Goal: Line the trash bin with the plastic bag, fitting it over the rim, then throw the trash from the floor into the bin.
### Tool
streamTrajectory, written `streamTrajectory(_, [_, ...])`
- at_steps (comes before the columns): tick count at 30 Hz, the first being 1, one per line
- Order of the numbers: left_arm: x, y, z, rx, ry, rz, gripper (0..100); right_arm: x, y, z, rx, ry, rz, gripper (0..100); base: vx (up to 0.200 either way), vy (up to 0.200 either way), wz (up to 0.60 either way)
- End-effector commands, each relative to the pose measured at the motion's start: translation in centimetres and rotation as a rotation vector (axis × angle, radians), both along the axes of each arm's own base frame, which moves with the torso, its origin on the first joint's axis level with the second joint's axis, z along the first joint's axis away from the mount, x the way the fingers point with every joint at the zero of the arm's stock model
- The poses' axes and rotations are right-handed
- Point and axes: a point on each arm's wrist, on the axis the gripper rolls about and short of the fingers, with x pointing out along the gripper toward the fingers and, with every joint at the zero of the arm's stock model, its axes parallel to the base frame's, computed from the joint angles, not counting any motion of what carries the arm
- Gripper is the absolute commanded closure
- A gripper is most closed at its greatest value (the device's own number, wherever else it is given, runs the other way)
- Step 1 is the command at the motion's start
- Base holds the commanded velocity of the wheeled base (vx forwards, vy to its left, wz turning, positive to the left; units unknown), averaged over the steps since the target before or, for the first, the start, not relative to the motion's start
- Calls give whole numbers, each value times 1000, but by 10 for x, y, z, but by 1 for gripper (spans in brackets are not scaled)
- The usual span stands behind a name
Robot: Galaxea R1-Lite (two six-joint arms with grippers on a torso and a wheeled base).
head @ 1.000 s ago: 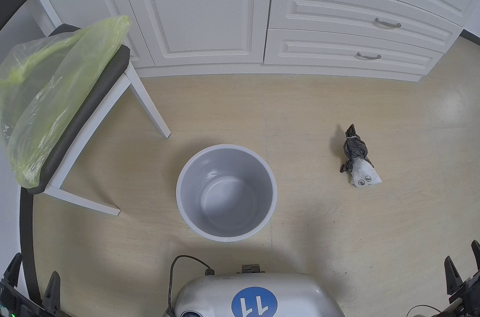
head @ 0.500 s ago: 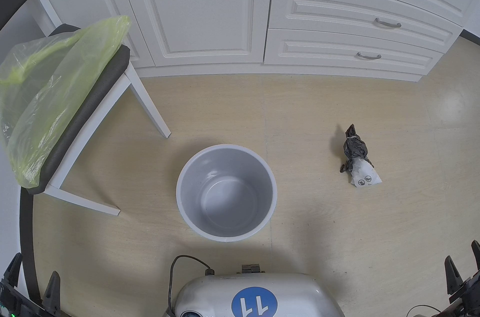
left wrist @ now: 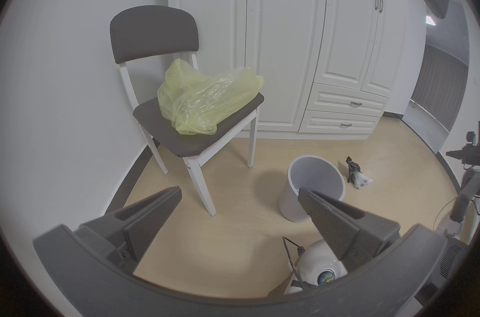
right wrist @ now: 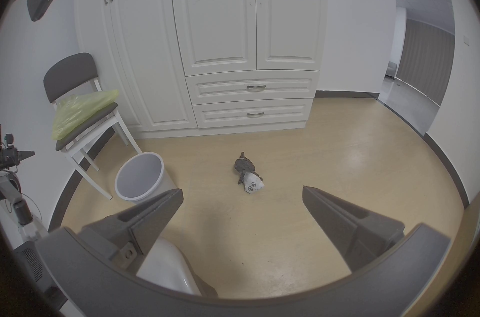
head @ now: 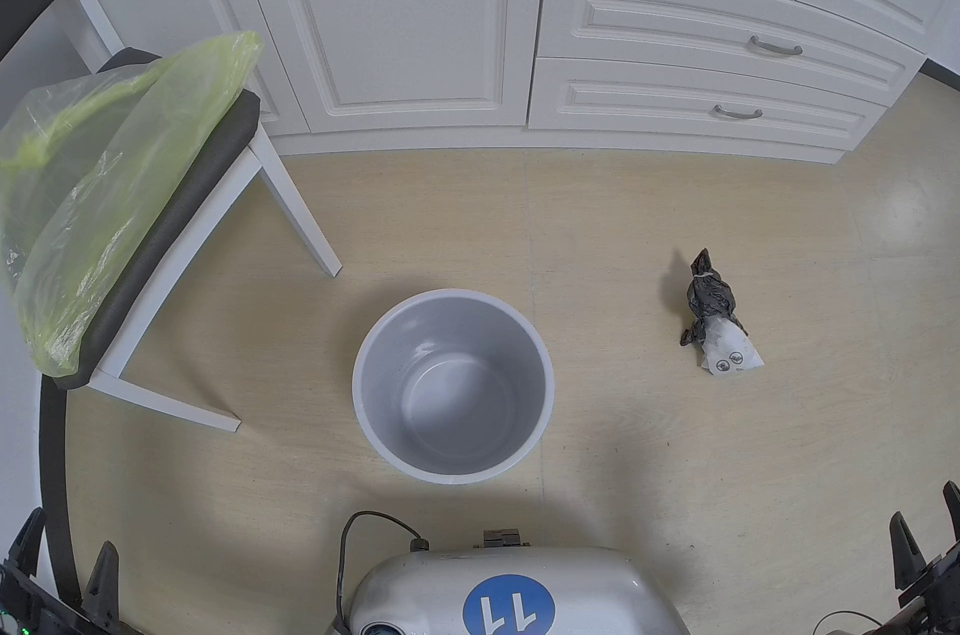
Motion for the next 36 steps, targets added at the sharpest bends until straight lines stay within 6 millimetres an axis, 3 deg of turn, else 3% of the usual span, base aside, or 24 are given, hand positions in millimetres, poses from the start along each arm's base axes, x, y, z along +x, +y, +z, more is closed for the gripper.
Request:
streamTrajectory(1, [0,0,-5,-1,0,1,0,0,0,-5,0,-1,0,0,0,0,0])
streamTrajectory(16, [0,-1,-4,95,-9,-49,0,0,1,-5,-97,1,35,0,0,0,0])
streamTrajectory(22, [0,0,-4,-1,-5,-8,0,-1,1,6,41,-93,32,0,0,0,0])
streamTrajectory(24, [0,0,-4,-3,-5,-2,0,-4,1,20,218,-213,78,0,0,0,0])
streamTrajectory(30, [0,-1,-4,45,-12,-25,0,-2,3,9,193,-117,123,0,0,0,0])
streamTrajectory(32, [-2,-1,6,35,-71,-28,0,-4,3,18,180,-131,138,0,0,0,0])
streamTrajectory(33, [-8,-1,29,12,-174,-55,0,-5,3,26,164,-132,161,0,0,0,0])
streamTrajectory(35, [-13,-2,45,-22,-231,-94,0,-4,3,32,153,-118,175,0,0,0,0])
streamTrajectory(36, [-16,-2,64,-39,-238,-142,0,-1,3,42,146,-84,181,0,0,0,0])
